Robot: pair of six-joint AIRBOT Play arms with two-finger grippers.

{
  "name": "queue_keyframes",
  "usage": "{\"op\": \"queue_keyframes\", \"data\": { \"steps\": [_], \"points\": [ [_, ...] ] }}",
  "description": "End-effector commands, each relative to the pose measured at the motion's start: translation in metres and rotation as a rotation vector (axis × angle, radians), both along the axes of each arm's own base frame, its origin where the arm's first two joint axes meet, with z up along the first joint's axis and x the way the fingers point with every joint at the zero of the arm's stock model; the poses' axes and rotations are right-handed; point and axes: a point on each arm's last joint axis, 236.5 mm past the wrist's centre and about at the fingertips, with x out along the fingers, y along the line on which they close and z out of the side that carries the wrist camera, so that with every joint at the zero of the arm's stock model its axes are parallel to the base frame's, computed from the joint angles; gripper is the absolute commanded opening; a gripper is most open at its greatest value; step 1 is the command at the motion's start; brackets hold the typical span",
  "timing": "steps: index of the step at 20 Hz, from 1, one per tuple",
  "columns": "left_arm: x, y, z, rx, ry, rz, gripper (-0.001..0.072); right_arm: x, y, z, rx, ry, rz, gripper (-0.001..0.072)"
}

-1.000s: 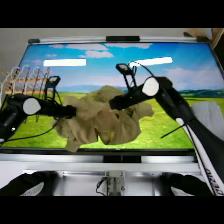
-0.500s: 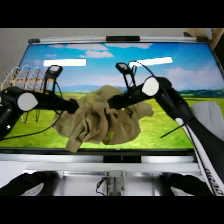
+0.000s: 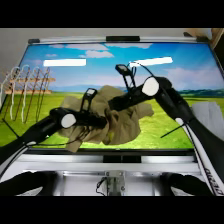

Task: Fold the shirts.

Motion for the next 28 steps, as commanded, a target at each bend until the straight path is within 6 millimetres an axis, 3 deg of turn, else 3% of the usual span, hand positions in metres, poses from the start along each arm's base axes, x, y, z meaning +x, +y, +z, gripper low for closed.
{"op": "queue_keyframes", "data": {
  "steps": [1, 5, 9, 10, 12, 13, 14, 15, 18, 20, 22, 26, 27, 28],
  "points": [
    [0.024, -0.022, -0.007, -0.095, -0.047, 0.084, 0.0558, -0.004, -0.001, -0.002, -0.007, 0.016, 0.004, 0.0062],
    [0.046, -0.003, -0.017, -0.085, -0.047, 0.149, 0.0526, -0.012, -0.004, -0.005, -0.022, 0.047, 0.021, 0.0062],
    [0.069, 0.025, -0.018, -0.082, -0.049, 0.227, 0.0117, -0.015, -0.005, -0.006, -0.032, 0.058, 0.029, 0.0062],
    [0.072, 0.029, -0.017, -0.082, -0.051, 0.238, 0.0058, -0.013, -0.007, -0.007, -0.040, 0.052, 0.027, 0.0070],
    [0.076, 0.033, -0.010, -0.082, -0.074, 0.230, 0.0047, -0.008, -0.014, -0.011, -0.073, 0.026, 0.021, 0.0084],
    [0.076, 0.033, -0.004, -0.077, -0.092, 0.209, 0.0046, -0.003, -0.020, -0.014, -0.101, 0.015, 0.007, 0.0262],
    [0.076, 0.032, 0.003, -0.066, -0.112, 0.174, 0.0046, -0.001, -0.027, -0.017, -0.133, 0.009, -0.008, 0.0562],
    [0.074, 0.031, 0.008, -0.052, -0.129, 0.133, 0.0046, 0.000, -0.035, -0.021, -0.169, 0.017, -0.027, 0.0598],
    [0.066, 0.033, 0.024, 0.005, -0.165, 0.020, 0.0046, -0.010, -0.065, -0.032, -0.286, 0.110, -0.137, 0.0599],
    [0.063, 0.040, 0.029, 0.060, -0.180, -0.016, 0.0046, -0.033, -0.071, -0.040, -0.354, 0.187, -0.133, 0.0599],
    [0.060, 0.054, 0.030, 0.124, -0.182, -0.043, 0.0046, -0.050, -0.073, -0.061, -0.455, 0.183, -0.110, 0.0599],
    [0.051, 0.070, 0.035, 0.157, -0.149, -0.044, 0.0046, -0.073, -0.019, -0.093, -0.334, 0.190, -0.072, 0.0606],
    [0.049, 0.074, 0.035, 0.161, -0.139, -0.041, 0.0046, -0.069, -0.011, -0.098, -0.316, 0.184, -0.078, 0.0682],
    [0.048, 0.078, 0.035, 0.167, -0.128, -0.038, 0.0046, -0.063, -0.007, -0.101, -0.300, 0.175, -0.101, 0.0682]
  ]
}}
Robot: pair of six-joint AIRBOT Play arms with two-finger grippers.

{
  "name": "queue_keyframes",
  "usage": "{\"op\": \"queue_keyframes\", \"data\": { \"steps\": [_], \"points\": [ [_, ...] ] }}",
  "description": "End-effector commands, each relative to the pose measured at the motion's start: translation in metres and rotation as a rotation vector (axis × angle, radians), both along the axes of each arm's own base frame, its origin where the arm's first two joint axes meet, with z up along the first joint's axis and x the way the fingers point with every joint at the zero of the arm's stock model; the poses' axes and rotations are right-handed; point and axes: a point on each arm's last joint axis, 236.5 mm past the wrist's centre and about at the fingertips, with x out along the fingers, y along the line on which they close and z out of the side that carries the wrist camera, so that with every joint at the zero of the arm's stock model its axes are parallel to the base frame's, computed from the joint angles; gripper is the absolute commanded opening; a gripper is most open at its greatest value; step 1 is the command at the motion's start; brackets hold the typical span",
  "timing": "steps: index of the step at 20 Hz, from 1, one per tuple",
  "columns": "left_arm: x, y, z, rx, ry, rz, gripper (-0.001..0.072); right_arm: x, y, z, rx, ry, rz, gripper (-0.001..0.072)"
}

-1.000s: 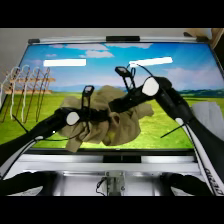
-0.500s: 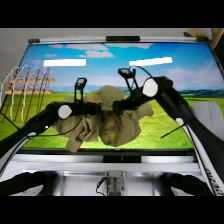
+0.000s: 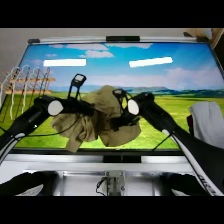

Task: Fold the shirts.

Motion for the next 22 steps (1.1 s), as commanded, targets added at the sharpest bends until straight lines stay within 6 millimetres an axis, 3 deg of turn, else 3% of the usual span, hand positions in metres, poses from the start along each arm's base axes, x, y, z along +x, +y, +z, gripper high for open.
{"op": "queue_keyframes", "data": {
  "steps": [1, 3, 8, 12, 14, 19, 20, 21, 22],
  "points": [
    [-0.009, 0.018, 0.001, 0.043, 0.040, -0.001, 0.0046, 0.009, 0.025, -0.018, 0.061, -0.031, -0.059, 0.0682],
    [-0.009, 0.026, 0.004, 0.044, 0.046, 0.016, 0.0046, 0.013, 0.030, -0.030, 0.066, -0.016, -0.088, 0.0681],
    [-0.007, 0.035, 0.013, 0.032, 0.036, 0.042, 0.0046, 0.000, 0.050, -0.055, 0.083, 0.067, -0.135, 0.0680],
    [-0.009, 0.036, 0.021, 0.025, 0.022, 0.041, 0.0046, 0.007, 0.029, -0.075, -0.014, 0.068, -0.177, 0.0657],
    [-0.010, 0.036, 0.031, 0.014, 0.001, 0.041, 0.0046, 0.019, 0.017, -0.077, -0.052, 0.032, -0.243, 0.0494],
    [-0.013, 0.037, 0.046, -0.003, -0.033, 0.042, 0.0046, 0.038, 0.002, -0.079, -0.097, -0.032, -0.349, 0.0478],
    [-0.013, 0.037, 0.046, -0.003, -0.034, 0.042, 0.0046, 0.040, 0.004, -0.079, -0.088, -0.040, -0.350, 0.0284],
    [-0.013, 0.037, 0.046, -0.003, -0.033, 0.041, 0.0046, 0.042, 0.005, -0.078, -0.080, -0.046, -0.353, 0.0172],
    [-0.014, 0.038, 0.046, -0.001, -0.030, 0.041, 0.0046, 0.043, 0.007, -0.077, -0.073, -0.051, -0.352, 0.0163]
  ]
}}
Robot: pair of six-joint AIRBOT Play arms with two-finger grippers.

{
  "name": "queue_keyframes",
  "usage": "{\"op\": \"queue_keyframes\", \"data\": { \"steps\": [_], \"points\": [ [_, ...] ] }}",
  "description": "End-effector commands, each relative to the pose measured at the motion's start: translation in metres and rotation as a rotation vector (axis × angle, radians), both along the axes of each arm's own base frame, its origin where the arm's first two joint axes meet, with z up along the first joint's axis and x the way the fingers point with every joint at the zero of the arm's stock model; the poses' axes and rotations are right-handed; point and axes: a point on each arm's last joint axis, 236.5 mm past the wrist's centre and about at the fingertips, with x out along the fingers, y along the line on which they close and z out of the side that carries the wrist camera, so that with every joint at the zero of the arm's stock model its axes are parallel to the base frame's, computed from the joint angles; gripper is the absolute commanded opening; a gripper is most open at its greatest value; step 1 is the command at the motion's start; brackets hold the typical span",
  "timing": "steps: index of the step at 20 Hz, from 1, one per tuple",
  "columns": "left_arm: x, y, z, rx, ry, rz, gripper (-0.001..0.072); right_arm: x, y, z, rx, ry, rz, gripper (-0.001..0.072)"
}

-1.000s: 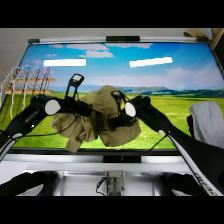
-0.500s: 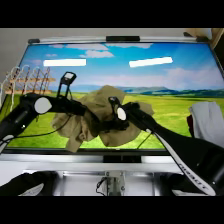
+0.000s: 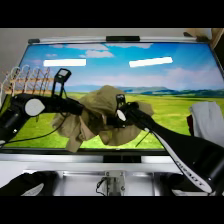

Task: Fold the shirts.

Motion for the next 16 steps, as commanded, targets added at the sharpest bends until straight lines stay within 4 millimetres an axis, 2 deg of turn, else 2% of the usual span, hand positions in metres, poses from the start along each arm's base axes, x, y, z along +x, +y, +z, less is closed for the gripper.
{"op": "queue_keyframes", "data": {
  "steps": [1, 2, 4, 6, 7, 8, 9, 10, 11, 12, 13, 14, 15, 16],
  "points": [
    [-0.001, 0.001, 0.002, 0.002, -0.003, 0.000, 0.0046, 0.009, -0.001, 0.003, -0.001, -0.035, -0.018, 0.0061],
    [-0.001, 0.001, 0.003, 0.002, -0.005, 0.000, 0.0046, 0.008, -0.002, 0.009, -0.001, -0.045, 0.003, 0.0066],
    [0.000, 0.003, 0.004, 0.012, -0.015, 0.000, 0.0046, 0.013, -0.008, 0.039, -0.009, -0.120, 0.090, 0.0062],
    [0.005, 0.003, 0.027, 0.004, -0.055, -0.004, 0.0046, 0.034, -0.026, 0.100, -0.068, -0.306, 0.227, 0.0062],
    [0.010, 0.000, 0.056, -0.030, -0.112, 0.000, 0.0046, 0.048, -0.038, 0.147, -0.115, -0.444, 0.302, 0.0061],
    [0.015, -0.009, 0.100, -0.105, -0.190, 0.012, 0.0046, 0.061, -0.048, 0.200, -0.151, -0.586, 0.348, 0.0061],
    [0.016, -0.018, 0.147, -0.180, -0.278, 0.009, 0.0046, 0.071, -0.060, 0.264, -0.176, -0.753, 0.366, 0.0061],
    [0.010, -0.022, 0.200, -0.239, -0.381, -0.008, 0.0046, 0.073, -0.073, 0.326, -0.179, -0.902, 0.343, 0.0061],
    [0.000, -0.024, 0.248, -0.290, -0.474, -0.026, 0.0046, 0.066, -0.087, 0.390, -0.142, -1.040, 0.292, 0.0061],
    [-0.014, -0.022, 0.294, -0.340, -0.562, -0.039, 0.0046, 0.052, -0.098, 0.443, -0.079, -1.148, 0.246, 0.0061],
    [-0.032, -0.016, 0.337, -0.387, -0.647, -0.047, 0.0046, 0.036, -0.107, 0.481, -0.012, -1.216, 0.212, 0.0061],
    [-0.046, -0.007, 0.367, -0.421, -0.708, -0.046, 0.0045, 0.018, -0.110, 0.507, 0.075, -1.254, 0.195, 0.0060],
    [-0.059, 0.003, 0.388, -0.450, -0.750, -0.029, 0.0046, 0.002, -0.109, 0.521, 0.152, -1.265, 0.193, 0.0060],
    [-0.068, 0.013, 0.398, -0.468, -0.769, -0.007, 0.0046, -0.011, -0.105, 0.525, 0.221, -1.254, 0.202, 0.0061]
  ]
}}
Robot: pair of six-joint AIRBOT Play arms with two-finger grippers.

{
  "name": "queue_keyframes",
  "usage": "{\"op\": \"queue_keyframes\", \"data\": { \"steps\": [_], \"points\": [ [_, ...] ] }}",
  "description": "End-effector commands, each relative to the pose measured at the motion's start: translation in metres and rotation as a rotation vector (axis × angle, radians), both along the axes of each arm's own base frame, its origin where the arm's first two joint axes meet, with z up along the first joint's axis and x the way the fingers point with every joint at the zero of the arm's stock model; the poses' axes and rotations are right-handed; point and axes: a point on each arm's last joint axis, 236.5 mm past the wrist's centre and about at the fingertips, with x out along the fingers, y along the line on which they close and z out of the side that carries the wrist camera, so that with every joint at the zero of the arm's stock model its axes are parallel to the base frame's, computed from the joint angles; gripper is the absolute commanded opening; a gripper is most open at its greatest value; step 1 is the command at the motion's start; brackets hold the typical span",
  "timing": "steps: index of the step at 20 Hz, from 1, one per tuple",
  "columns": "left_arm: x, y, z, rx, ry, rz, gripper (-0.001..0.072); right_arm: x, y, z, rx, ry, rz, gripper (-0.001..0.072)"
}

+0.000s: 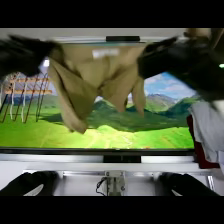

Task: Fold the shirts.

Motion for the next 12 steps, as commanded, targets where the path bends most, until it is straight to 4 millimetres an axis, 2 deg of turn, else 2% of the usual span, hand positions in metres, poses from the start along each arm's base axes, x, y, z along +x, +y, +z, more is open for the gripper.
{"op": "queue_keyframes", "data": {
  "steps": [1, 3, 4, 6, 8, 10, 12],
  "points": [
    [-0.045, 0.031, 0.071, -0.102, -0.124, 0.034, 0.0045, -0.055, -0.014, 0.064, 0.167, -0.066, 0.094, 0.0061],
    [-0.046, 0.047, 0.039, -0.033, -0.003, 0.094, 0.0045, -0.063, -0.005, 0.029, 0.133, 0.082, 0.117, 0.0061],
    [-0.043, 0.055, 0.014, 0.013, 0.083, 0.130, 0.0045, -0.063, -0.006, 0.002, 0.075, 0.179, 0.100, 0.0061],
    [-0.039, 0.064, -0.045, 0.116, 0.262, 0.185, 0.0046, -0.065, -0.010, -0.057, -0.080, 0.385, 0.063, 0.0061],
    [-0.033, 0.060, -0.108, 0.186, 0.410, 0.193, 0.0046, -0.063, -0.009, -0.106, -0.207, 0.557, 0.035, 0.0061],
    [-0.029, 0.057, -0.178, 0.233, 0.559, 0.222, 0.0046, -0.053, 0.006, -0.141, -0.269, 0.655, 0.035, 0.0061],
    [-0.029, 0.051, -0.227, 0.206, 0.673, 0.249, 0.0047, -0.044, 0.027, -0.175, -0.307, 0.748, 0.058, 0.0061]
  ]
}}
